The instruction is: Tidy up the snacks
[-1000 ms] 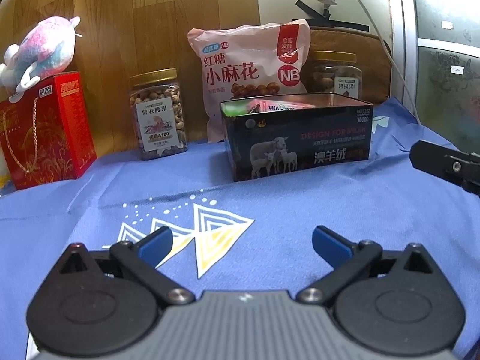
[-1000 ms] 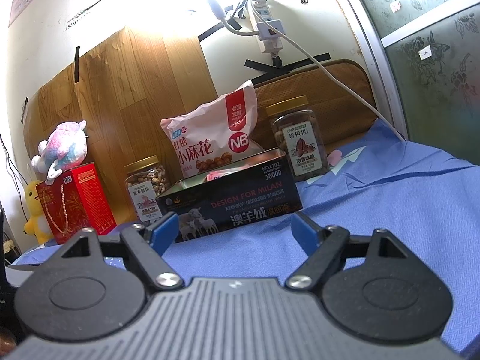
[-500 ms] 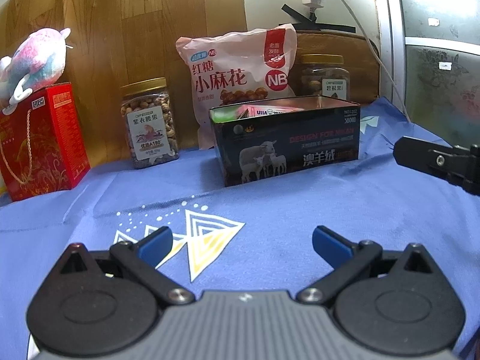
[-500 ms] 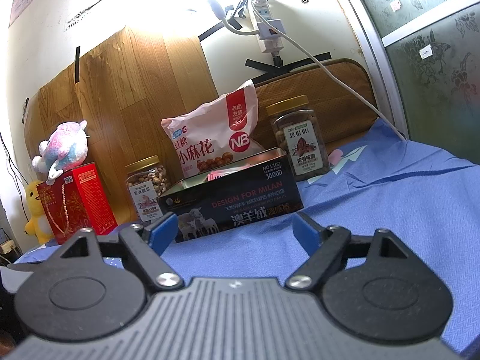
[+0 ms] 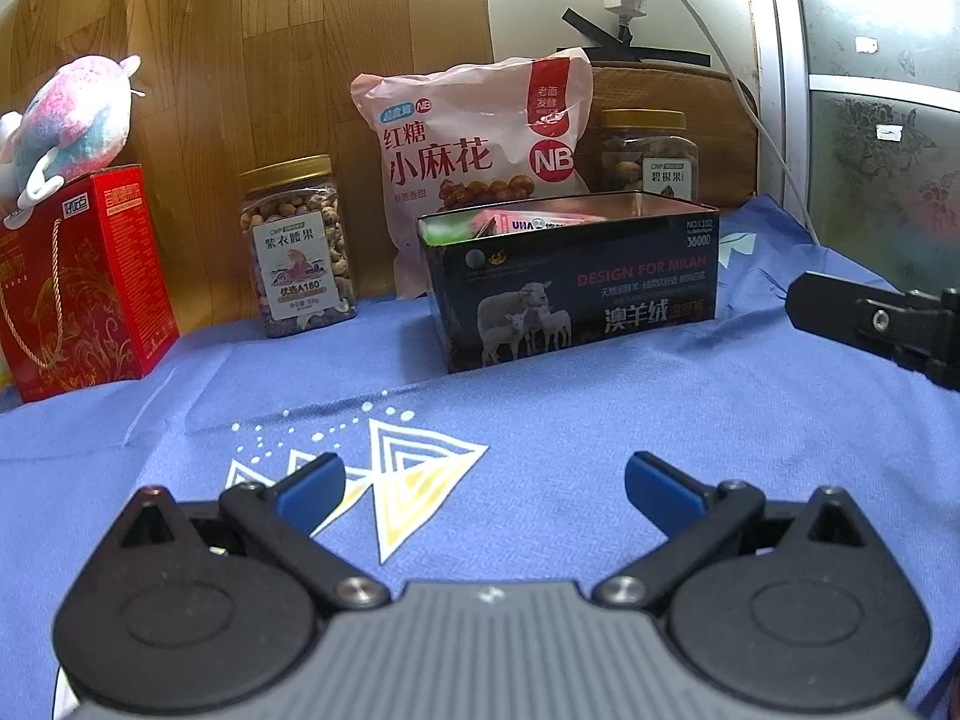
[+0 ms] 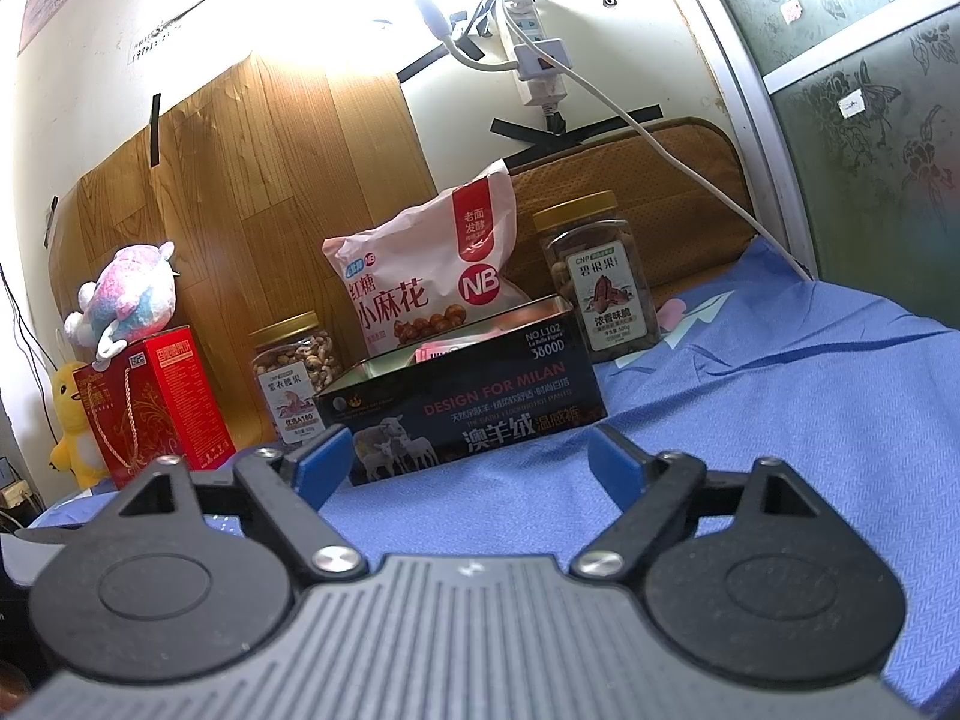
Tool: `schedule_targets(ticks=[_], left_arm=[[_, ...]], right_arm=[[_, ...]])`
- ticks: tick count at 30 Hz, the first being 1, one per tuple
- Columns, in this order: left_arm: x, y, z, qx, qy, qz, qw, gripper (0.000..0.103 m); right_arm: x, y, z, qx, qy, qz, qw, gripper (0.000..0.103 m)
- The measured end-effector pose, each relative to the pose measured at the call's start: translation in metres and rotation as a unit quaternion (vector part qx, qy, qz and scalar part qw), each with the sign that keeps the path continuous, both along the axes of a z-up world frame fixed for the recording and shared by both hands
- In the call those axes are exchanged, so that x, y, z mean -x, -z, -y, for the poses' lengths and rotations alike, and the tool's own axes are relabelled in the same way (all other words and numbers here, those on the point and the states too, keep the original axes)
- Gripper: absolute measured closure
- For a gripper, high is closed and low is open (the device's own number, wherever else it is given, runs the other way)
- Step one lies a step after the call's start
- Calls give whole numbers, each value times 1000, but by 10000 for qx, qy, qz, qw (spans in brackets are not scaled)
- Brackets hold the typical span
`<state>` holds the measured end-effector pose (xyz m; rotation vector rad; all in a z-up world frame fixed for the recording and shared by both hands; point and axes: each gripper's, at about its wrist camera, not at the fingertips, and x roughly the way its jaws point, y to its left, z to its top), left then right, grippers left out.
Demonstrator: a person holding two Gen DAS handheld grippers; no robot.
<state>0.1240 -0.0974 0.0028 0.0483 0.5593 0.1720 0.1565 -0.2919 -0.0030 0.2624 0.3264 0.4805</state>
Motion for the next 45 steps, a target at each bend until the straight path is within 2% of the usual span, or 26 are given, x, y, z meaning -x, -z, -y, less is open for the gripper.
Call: schedule_targets(ticks=[36, 45], left_arm=[[-2, 3, 2, -33, -15, -37, 10000, 0], [-4, 2, -3, -197, -285, -83, 9994, 0]], right_arm=[[0, 0, 0, -6, 3, -11, 10000, 15], [-1, 1, 1, -100, -6, -19, 9999, 15]])
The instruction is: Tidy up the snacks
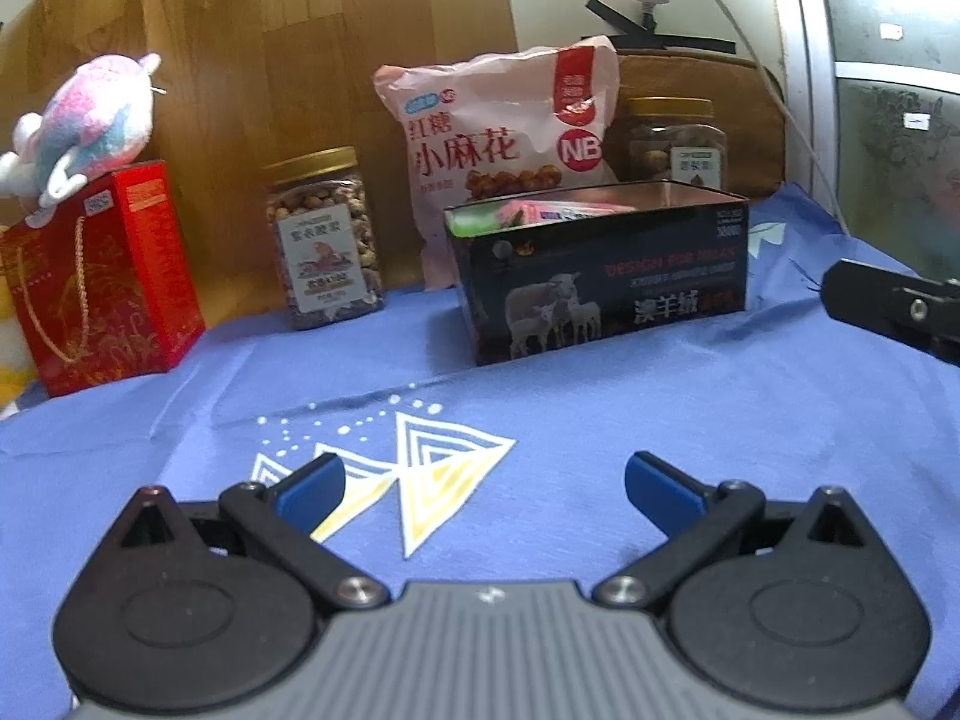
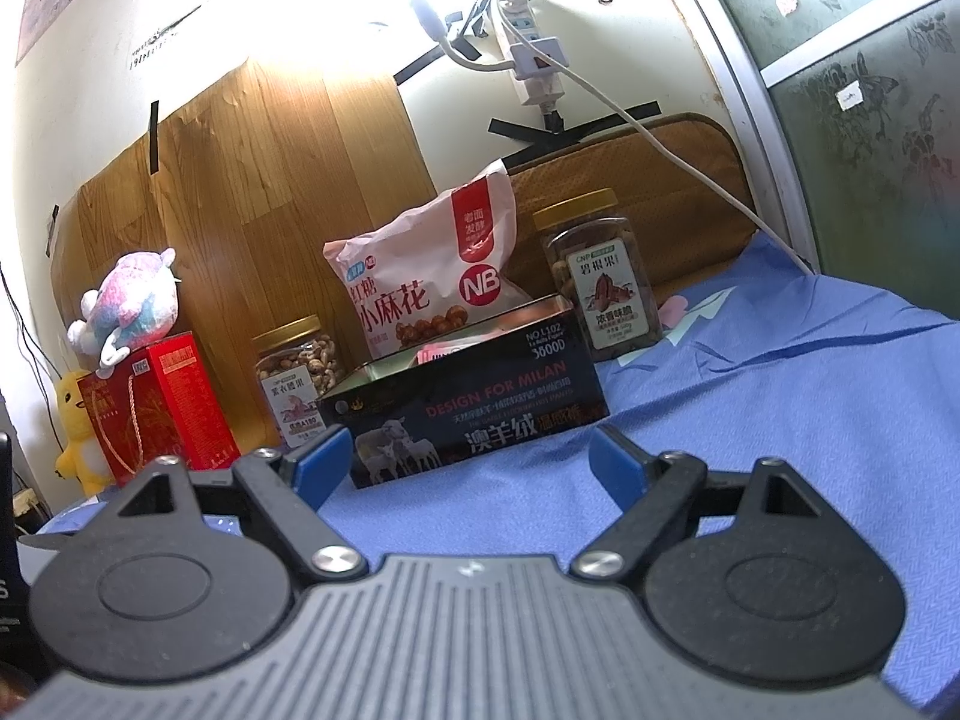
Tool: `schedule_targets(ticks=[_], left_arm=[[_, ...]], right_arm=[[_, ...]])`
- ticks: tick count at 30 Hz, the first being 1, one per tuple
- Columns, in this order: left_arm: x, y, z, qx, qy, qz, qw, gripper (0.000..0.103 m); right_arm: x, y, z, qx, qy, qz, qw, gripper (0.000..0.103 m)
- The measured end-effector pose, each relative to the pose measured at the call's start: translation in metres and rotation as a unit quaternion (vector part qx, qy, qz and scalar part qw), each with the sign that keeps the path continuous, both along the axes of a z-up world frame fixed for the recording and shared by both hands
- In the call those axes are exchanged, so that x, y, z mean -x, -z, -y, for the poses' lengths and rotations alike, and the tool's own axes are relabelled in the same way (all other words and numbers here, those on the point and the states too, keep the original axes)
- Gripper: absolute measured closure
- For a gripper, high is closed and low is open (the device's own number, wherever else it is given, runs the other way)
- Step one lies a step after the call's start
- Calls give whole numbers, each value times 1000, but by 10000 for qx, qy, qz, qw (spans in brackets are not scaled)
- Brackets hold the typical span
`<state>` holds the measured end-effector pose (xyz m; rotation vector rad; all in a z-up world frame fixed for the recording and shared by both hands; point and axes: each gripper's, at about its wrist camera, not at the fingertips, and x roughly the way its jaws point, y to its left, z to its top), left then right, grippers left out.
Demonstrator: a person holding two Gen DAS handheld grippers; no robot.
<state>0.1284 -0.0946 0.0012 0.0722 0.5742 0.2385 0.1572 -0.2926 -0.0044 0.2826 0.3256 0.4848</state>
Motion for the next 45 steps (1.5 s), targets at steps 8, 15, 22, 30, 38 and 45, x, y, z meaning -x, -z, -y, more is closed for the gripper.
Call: schedule_targets(ticks=[8, 15, 22, 30, 38, 45], left_arm=[[2, -2, 5, -474, -238, -99, 9985, 0], [5, -15, 7, -674, -516, -78, 9964, 0], [13, -28, 12, -756, -579, -23, 9955, 0], [15, -36, 11, -638, -623, -108, 9960, 0], [21, -46, 7, -693, -767, -5, 9946, 0], [25, -52, 9, -838, -715, 114, 9938, 0]], right_arm=[[3, -1, 6, -186, 3, 25, 9998, 15], [4, -1, 10, -342, -13, 9, 9994, 15], [14, -5, 21, -355, 90, -248, 9990, 14], [17, -19, 39, -652, 192, -294, 9973, 13], [23, -21, 35, -676, 26, -274, 9973, 13], [25, -24, 38, -704, 22, -210, 9973, 13]])
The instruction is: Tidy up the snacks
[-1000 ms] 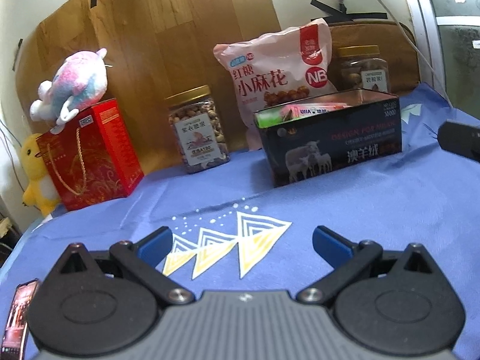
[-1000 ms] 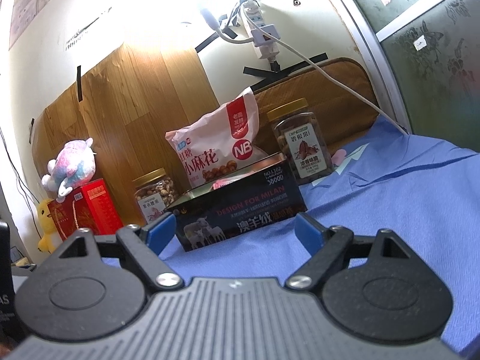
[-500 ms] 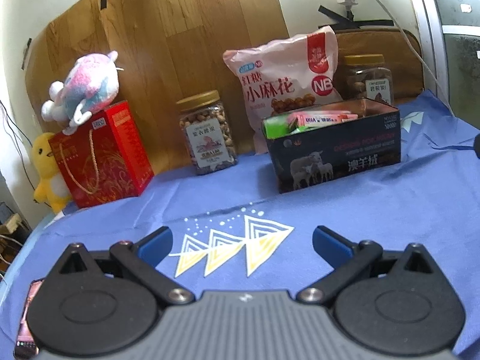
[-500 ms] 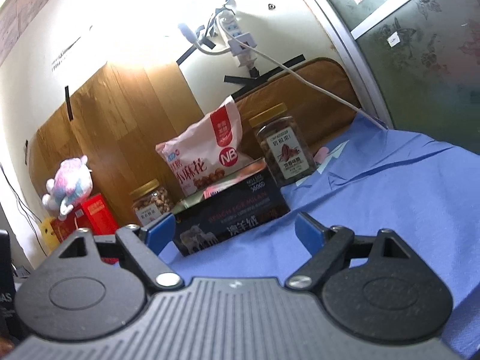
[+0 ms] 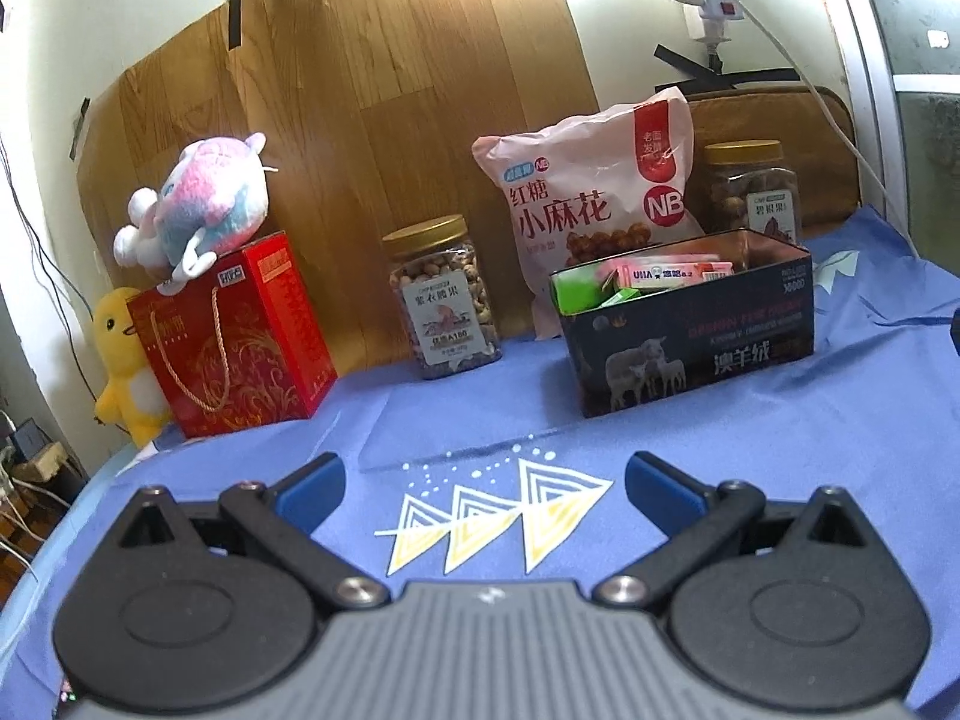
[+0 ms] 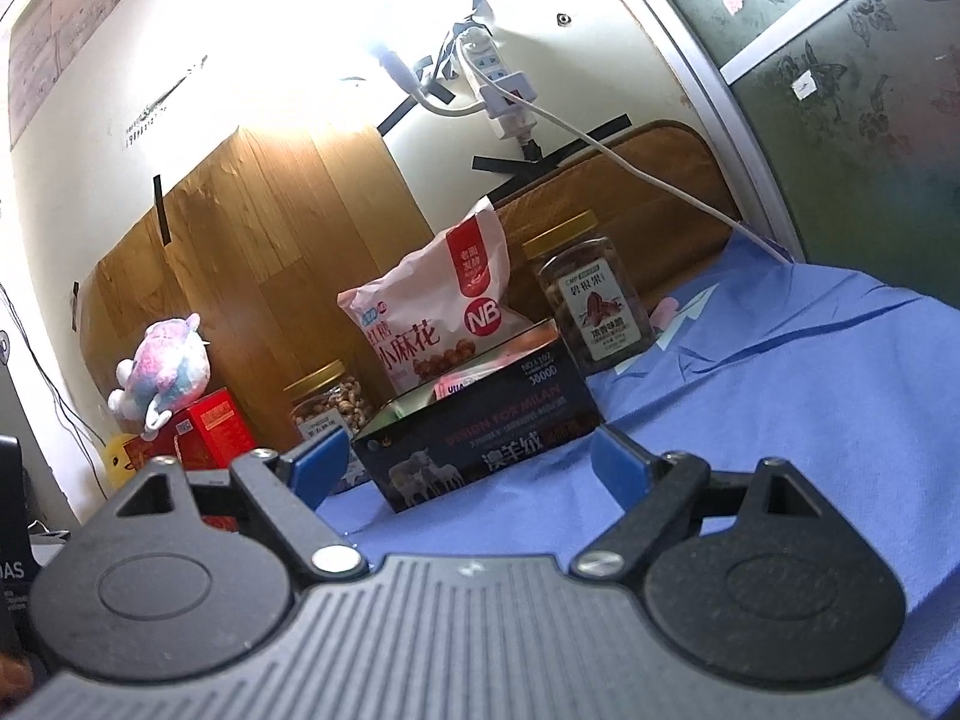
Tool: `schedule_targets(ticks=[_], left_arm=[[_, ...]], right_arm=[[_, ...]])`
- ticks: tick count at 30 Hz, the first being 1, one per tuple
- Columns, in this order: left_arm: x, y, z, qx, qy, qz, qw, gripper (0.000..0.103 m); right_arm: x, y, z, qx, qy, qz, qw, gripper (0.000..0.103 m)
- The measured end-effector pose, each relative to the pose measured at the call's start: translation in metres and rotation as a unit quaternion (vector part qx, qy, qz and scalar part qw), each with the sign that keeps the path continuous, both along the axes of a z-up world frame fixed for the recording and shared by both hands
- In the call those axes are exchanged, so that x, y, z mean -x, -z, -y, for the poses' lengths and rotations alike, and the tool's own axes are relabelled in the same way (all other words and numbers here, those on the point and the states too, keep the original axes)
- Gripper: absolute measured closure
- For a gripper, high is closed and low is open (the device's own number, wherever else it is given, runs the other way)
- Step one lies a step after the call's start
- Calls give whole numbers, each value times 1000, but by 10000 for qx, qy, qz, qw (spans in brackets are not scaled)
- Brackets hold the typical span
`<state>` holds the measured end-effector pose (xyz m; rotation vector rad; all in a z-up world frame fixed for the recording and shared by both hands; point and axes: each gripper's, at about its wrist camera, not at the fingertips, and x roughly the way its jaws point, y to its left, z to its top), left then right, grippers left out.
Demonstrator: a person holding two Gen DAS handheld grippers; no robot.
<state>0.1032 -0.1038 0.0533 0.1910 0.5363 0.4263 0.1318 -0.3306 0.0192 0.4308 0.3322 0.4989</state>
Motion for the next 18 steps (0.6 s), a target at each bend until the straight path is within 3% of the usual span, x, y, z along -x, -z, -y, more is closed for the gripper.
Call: schedule_targets(ticks=[14, 18], left_arm=[[7, -3, 9, -489, -58, 159, 9987, 0], [6, -3, 7, -411, -65, 113, 9991, 0]], right_arm=[[2, 0, 1, -25, -5, 28, 10000, 13], [1, 0, 1, -22, -6, 27, 10000, 13]])
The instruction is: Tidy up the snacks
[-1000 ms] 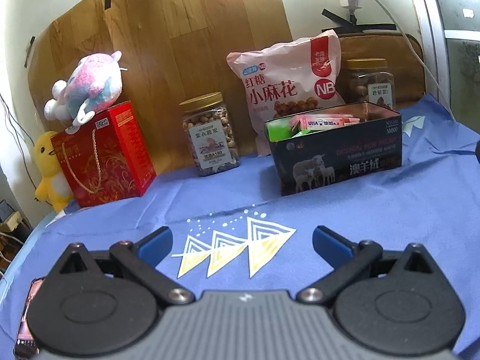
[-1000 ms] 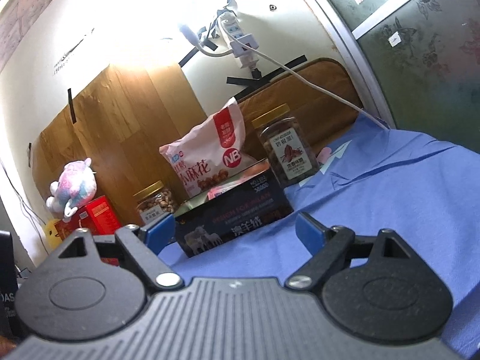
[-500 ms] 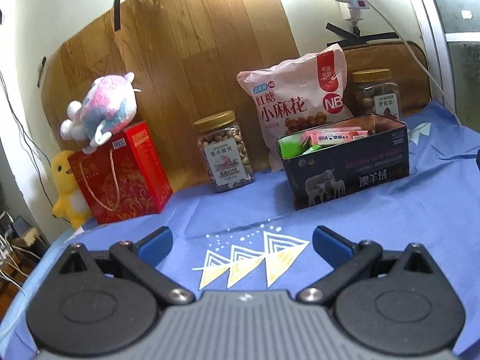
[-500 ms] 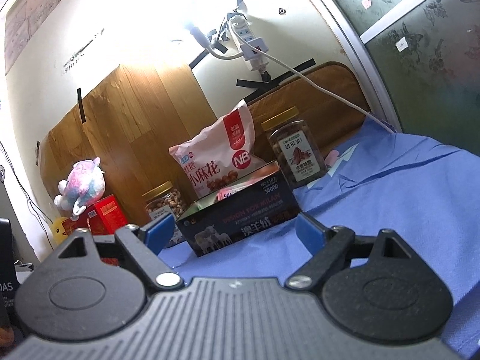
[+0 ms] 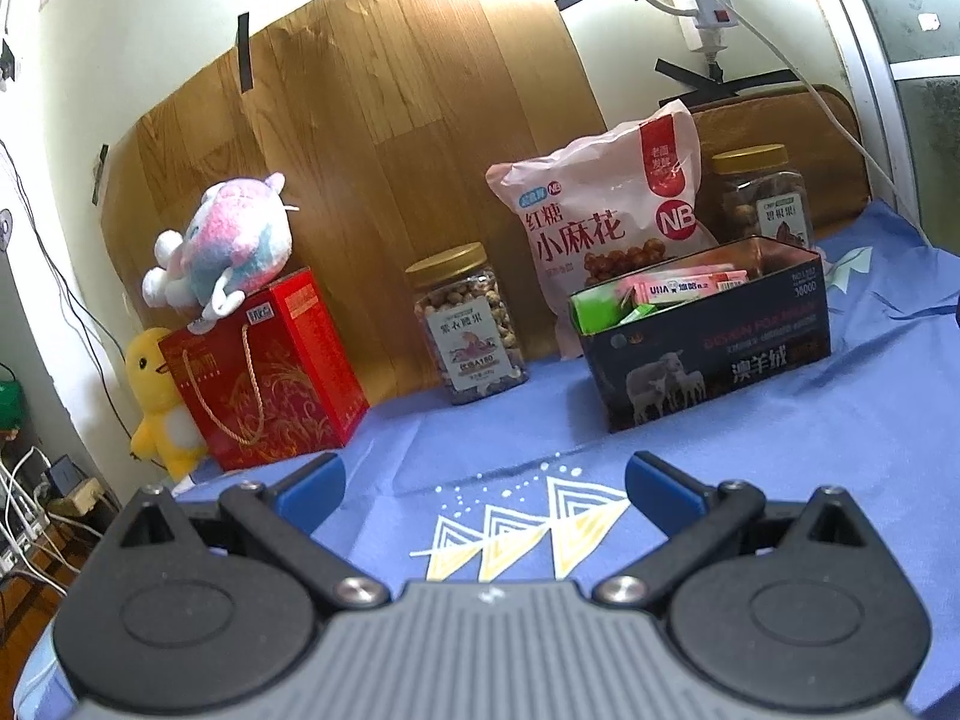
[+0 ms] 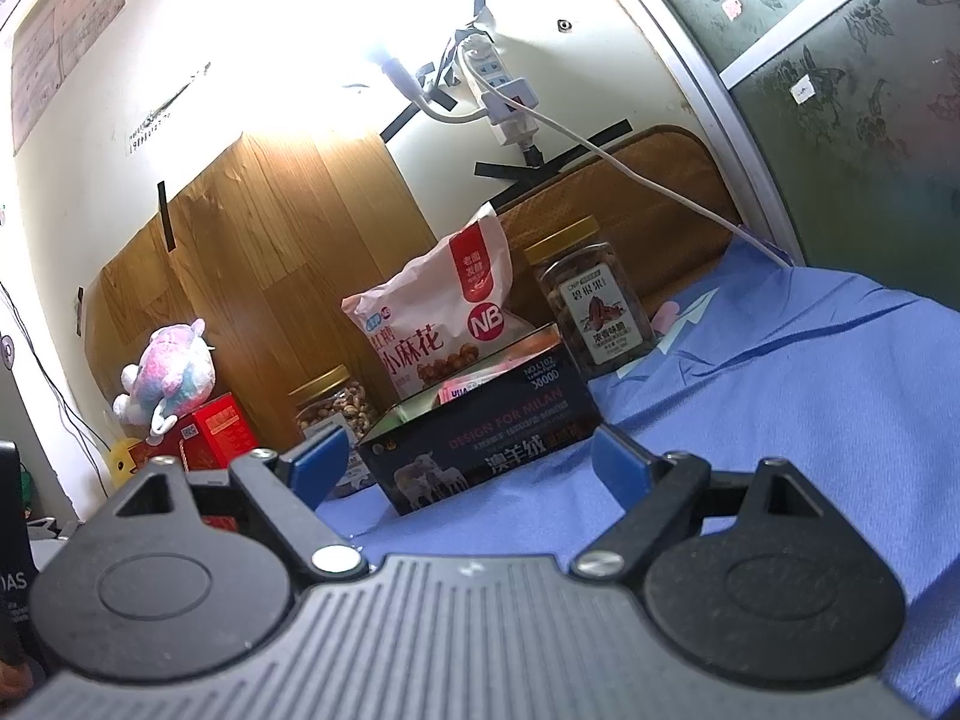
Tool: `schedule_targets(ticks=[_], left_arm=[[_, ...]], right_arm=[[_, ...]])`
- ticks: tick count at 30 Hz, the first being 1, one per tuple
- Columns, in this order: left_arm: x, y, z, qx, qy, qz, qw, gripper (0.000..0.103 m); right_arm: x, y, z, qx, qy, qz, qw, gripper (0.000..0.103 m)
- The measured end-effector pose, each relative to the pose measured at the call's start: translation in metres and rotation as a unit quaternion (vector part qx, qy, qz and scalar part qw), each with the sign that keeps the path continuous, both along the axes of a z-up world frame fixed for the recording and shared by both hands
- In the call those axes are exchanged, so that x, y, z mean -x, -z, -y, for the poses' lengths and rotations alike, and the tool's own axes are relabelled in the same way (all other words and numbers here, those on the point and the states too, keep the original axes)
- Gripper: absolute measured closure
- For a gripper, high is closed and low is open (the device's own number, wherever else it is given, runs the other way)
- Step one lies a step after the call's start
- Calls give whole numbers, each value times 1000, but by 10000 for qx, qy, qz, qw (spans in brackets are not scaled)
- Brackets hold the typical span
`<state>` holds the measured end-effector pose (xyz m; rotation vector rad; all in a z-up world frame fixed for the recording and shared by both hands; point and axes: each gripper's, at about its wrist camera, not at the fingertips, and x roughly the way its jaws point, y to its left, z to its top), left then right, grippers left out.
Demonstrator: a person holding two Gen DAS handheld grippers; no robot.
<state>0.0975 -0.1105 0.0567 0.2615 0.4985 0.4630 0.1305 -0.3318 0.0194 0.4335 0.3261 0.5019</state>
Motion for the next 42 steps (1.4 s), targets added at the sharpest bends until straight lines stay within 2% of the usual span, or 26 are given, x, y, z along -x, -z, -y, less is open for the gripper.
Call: schedule_targets(ticks=[21, 36, 42], left_arm=[[-14, 21, -2, 332, 119, -857, 9957, 0], [-19, 24, 2, 402, 264, -1017, 9937, 0], [-17, 24, 6, 408, 444, -964, 9935, 0]], right_arm=[[-1, 2, 0, -15, 8, -103, 9999, 13], [-3, 3, 2, -25, 7, -133, 9999, 13], [-4, 4, 3, -24, 20, -143, 9999, 13]])
